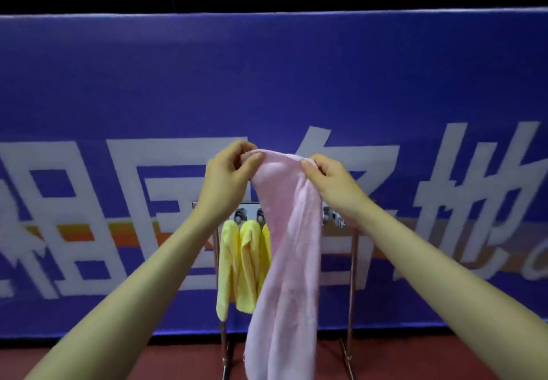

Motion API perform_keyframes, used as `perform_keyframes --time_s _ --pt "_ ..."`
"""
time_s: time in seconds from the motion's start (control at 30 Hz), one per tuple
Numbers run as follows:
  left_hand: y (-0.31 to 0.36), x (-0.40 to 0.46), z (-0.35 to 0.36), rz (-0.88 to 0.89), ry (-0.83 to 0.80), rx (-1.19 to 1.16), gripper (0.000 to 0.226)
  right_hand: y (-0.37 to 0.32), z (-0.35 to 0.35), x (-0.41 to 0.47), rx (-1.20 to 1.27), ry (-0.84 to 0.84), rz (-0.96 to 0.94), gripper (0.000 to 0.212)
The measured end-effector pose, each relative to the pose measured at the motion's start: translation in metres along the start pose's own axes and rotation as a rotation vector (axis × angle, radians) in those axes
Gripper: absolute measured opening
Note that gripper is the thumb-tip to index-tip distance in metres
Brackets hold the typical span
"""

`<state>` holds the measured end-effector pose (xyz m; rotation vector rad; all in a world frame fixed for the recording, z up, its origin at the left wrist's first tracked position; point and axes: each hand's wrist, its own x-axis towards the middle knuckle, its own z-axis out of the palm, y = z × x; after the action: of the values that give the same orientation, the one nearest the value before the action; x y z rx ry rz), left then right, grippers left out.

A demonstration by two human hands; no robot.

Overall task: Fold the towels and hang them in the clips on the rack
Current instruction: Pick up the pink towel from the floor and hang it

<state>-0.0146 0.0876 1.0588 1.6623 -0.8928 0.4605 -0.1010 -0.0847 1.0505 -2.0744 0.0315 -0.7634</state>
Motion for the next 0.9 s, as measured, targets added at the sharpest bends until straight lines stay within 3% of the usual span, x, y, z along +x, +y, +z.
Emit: perform_keyframes --time_s 0.13,0.23,0.4,0.57,0.73,0.9 --pt "0.023 0.021 -0.001 0.041 -0.035 0.077 0.016 -0.015 -0.022 0.0 -0.122 -0.196 0.0 0.021" --pt "0.03 0.025 0.001 0.06 -0.087 0.086 0.019 -0.019 -0.029 -0.001 -0.178 -0.243 -0.011 0.027" --pt "0.03 0.018 0.017 0.022 -0.087 -0.044 0.02 -0.023 -0.034 0.007 -0.089 -0.163 -0.065 0.01" --pt "0.019 -0.004 0.042 -0.249 -0.151 -0.347 0.022 -0.024 -0.033 0.018 -0.025 -0.067 -0.088 0.027" --pt "0.006 -0.035 0.057 -0.322 -0.237 -0.415 0.025 -0.026 -0.037 0.029 0.002 0.055 -0.095 0.015" --pt "-0.016 -0.066 0.075 -0.263 -0.398 -0.238 0.041 -0.022 -0.033 0.039 -0.029 0.105 -0.067 0.019"
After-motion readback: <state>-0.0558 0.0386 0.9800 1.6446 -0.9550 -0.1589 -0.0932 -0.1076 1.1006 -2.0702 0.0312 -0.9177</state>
